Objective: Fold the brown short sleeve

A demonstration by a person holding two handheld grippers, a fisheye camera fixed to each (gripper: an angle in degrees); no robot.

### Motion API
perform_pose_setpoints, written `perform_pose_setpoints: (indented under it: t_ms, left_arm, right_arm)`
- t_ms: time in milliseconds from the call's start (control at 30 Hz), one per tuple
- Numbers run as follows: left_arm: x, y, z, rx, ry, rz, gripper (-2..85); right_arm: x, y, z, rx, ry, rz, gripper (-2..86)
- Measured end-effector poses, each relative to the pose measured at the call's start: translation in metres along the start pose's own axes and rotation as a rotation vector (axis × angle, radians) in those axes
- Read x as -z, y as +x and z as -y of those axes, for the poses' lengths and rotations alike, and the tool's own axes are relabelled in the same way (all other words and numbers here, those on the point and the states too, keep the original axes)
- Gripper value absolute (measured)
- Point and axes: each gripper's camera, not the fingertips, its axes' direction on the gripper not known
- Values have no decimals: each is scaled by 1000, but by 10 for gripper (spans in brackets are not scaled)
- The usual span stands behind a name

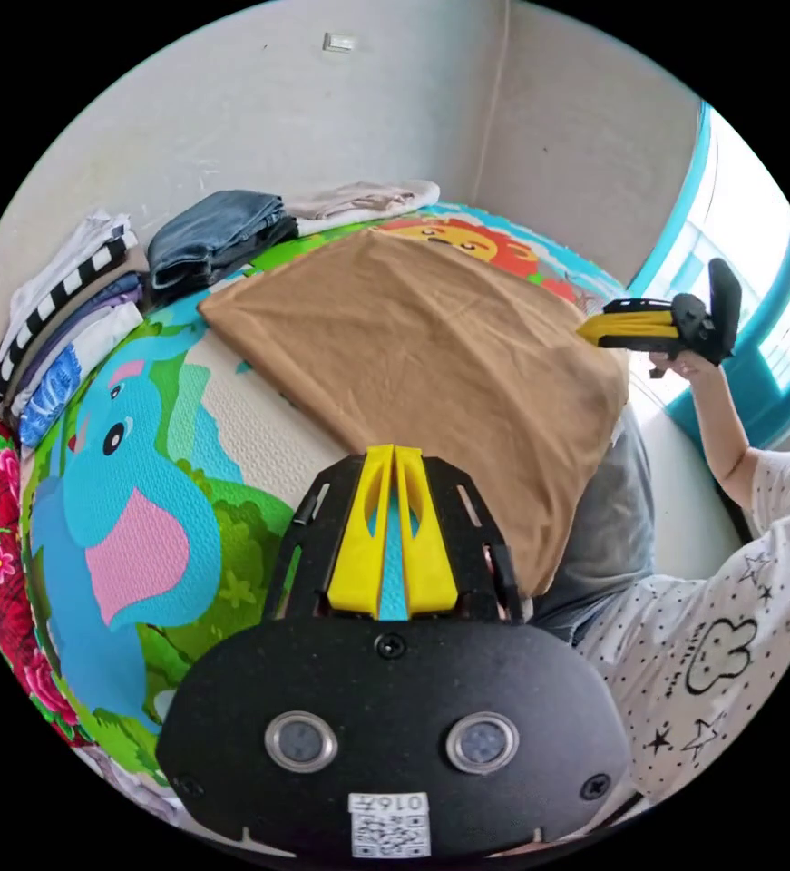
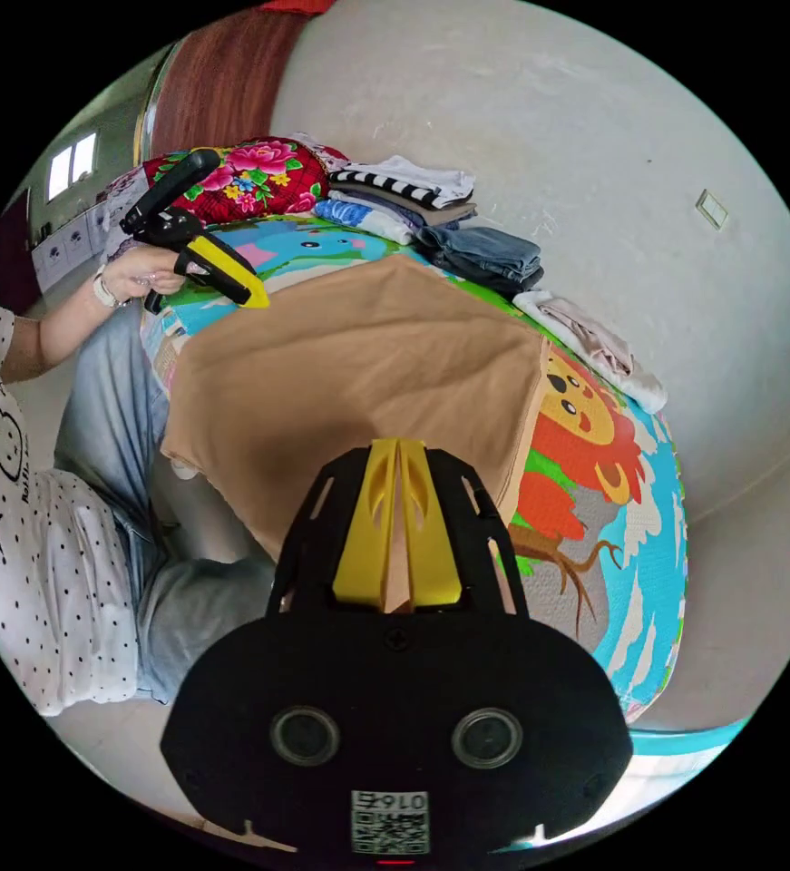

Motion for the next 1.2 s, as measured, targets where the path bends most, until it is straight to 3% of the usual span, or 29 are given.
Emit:
perform_pose_setpoints:
  t_ms: [167,267,333,433,633,867,967,1200]
  left_arm:
    - [4,4,-28,23,52,40,-6]
    - [25,7,-64,122,96,48,-1]
    - [38,23,-105,106,157,-64,24]
    - [24,39,-149,144,103,-264,73]
    - [-12,40,-200,300,90,-449,93]
    - [-43,36,-225,329,58,-653,56]
    - [-42,32,-245,364,138,-860,2]
    - [-12,44,-273,373,253,-1150,-9]
  right_arm:
    - [50,-31,-55,-87,-7,-145,89]
    - [96,-36,-75,-194,6,-118,99]
    - [128,-45,-87,-239,39,-131,104]
    - [181,-68,-112,-307,146,-161,110]
    - [255,-117,-142,-363,321,-117,117]
    - [323,-168,-131,-199,302,-85,117]
    - [348,-196,-127,-122,327,-59,114]
    - [379,-309,-102,242,374,-171,100]
